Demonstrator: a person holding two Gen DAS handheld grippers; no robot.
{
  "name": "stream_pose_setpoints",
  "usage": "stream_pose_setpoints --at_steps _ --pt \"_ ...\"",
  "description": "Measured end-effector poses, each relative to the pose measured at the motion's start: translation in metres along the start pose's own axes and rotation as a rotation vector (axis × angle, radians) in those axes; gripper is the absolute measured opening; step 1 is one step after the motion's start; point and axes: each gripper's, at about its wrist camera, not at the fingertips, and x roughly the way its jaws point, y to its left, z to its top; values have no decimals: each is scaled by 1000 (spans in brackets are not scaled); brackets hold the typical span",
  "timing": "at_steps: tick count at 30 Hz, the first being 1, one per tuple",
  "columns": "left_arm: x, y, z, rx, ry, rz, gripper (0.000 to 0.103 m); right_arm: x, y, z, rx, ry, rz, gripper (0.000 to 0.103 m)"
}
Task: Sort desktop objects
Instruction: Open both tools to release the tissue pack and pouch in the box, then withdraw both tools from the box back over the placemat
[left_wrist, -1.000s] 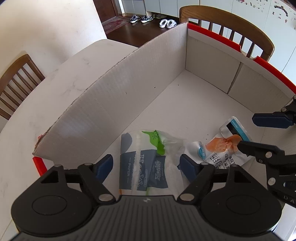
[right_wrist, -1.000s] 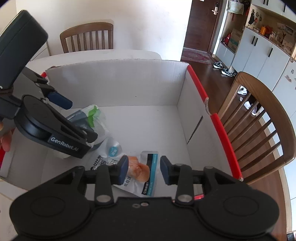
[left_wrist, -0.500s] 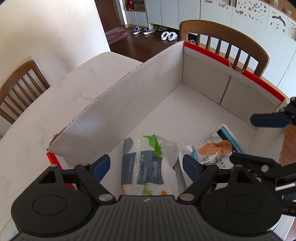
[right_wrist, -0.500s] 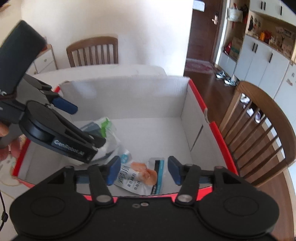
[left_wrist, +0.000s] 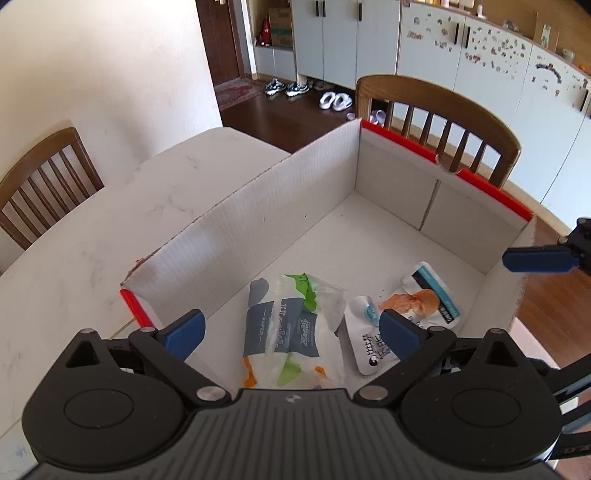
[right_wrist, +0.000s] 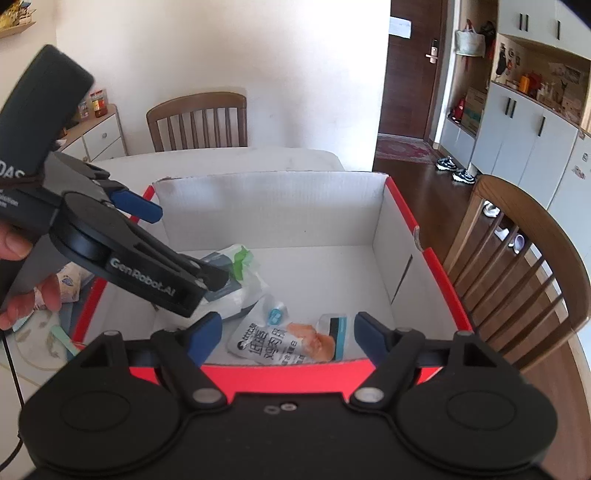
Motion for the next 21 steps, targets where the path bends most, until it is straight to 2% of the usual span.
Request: stream_pose_setpoints --at_steps 21 --pt "-80 34 -45 14 -122 -22 101 -31 50 -9 129 -28 -74 82"
